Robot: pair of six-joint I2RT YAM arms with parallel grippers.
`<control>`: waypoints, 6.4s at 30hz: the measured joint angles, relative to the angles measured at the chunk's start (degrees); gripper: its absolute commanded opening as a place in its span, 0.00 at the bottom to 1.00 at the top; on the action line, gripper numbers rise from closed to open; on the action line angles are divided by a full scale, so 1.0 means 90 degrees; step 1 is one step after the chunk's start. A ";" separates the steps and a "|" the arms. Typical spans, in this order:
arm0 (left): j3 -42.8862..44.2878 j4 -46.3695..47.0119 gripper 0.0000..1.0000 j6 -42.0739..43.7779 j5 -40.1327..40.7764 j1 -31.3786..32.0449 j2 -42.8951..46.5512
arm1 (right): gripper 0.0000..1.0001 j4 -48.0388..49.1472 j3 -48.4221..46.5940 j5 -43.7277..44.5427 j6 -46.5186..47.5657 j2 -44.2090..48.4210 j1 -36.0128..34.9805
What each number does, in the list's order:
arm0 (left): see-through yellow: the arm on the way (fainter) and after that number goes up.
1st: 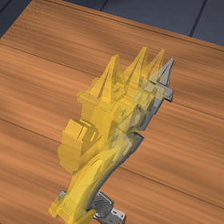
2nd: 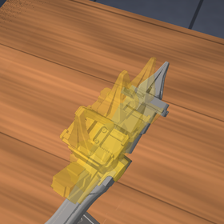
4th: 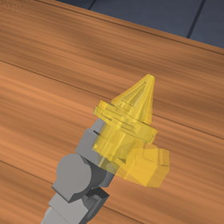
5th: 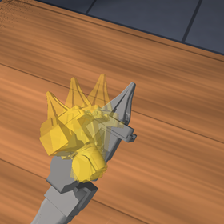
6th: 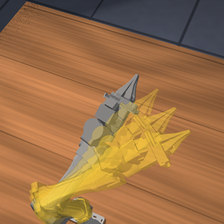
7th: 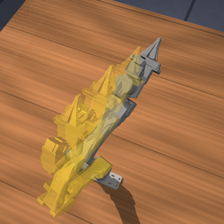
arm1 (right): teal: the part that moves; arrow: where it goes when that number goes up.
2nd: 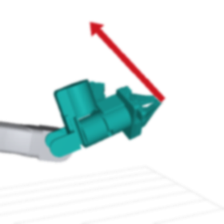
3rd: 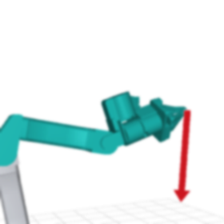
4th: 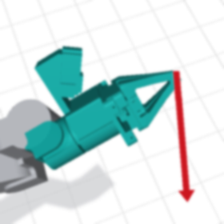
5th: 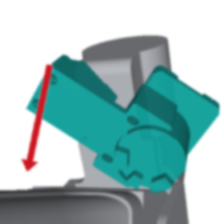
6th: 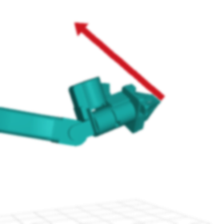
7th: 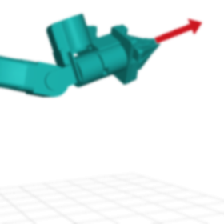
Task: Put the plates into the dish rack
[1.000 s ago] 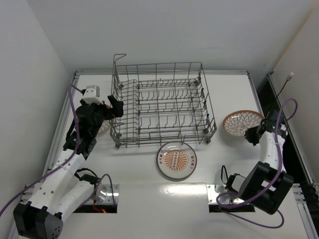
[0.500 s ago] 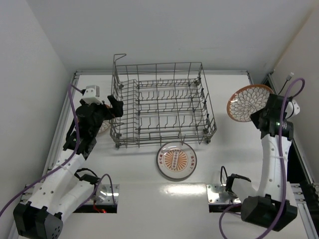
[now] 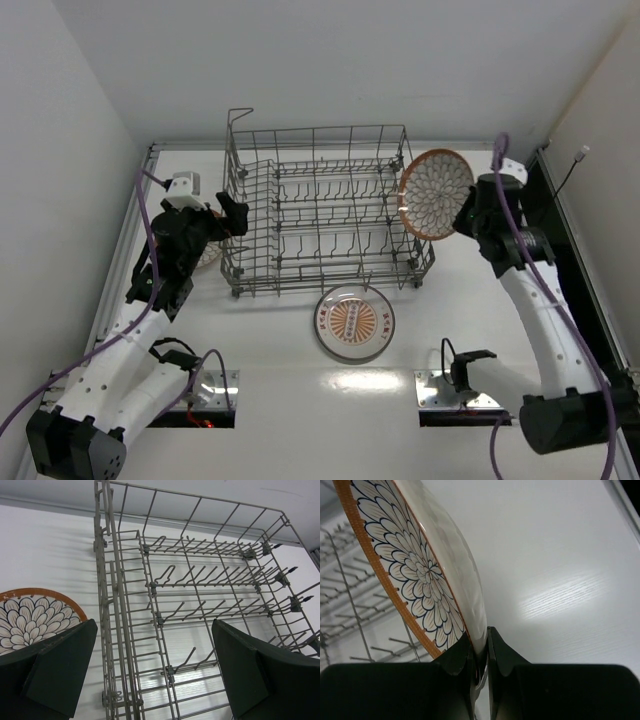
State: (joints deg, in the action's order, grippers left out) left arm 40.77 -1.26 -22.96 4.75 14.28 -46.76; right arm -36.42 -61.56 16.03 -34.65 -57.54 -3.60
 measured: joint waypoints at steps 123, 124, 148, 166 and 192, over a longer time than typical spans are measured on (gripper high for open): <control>-0.0002 0.0000 1.00 0.0029 0.0029 0.0049 0.0005 | 1.00 -0.2596 -0.1501 0.4335 -0.2594 -0.2817 -0.4231; -0.0002 0.0000 1.00 0.0029 0.0029 0.0049 0.0005 | 1.00 -0.2523 -0.1457 0.4325 -0.2516 -0.2465 -0.4192; -0.0002 -0.0005 1.00 0.0029 0.0075 0.0049 -0.0049 | 0.85 0.0165 0.6302 -0.0865 -0.4636 0.5979 -0.4065; -0.0002 -0.0015 1.00 0.0058 0.0100 0.0049 -0.0138 | 0.72 0.0294 0.5666 -0.0988 -0.5578 0.2586 -0.4160; -0.0002 -0.0019 1.00 0.0100 0.0095 0.0049 -0.0138 | 0.00 0.2572 0.6181 -0.1440 -0.5608 0.1559 -0.4228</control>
State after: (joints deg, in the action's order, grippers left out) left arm 40.75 -1.43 -22.06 5.61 14.72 -48.01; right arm -13.28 -5.93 3.07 -85.12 -43.51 -41.65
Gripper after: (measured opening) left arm 1.001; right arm 0.066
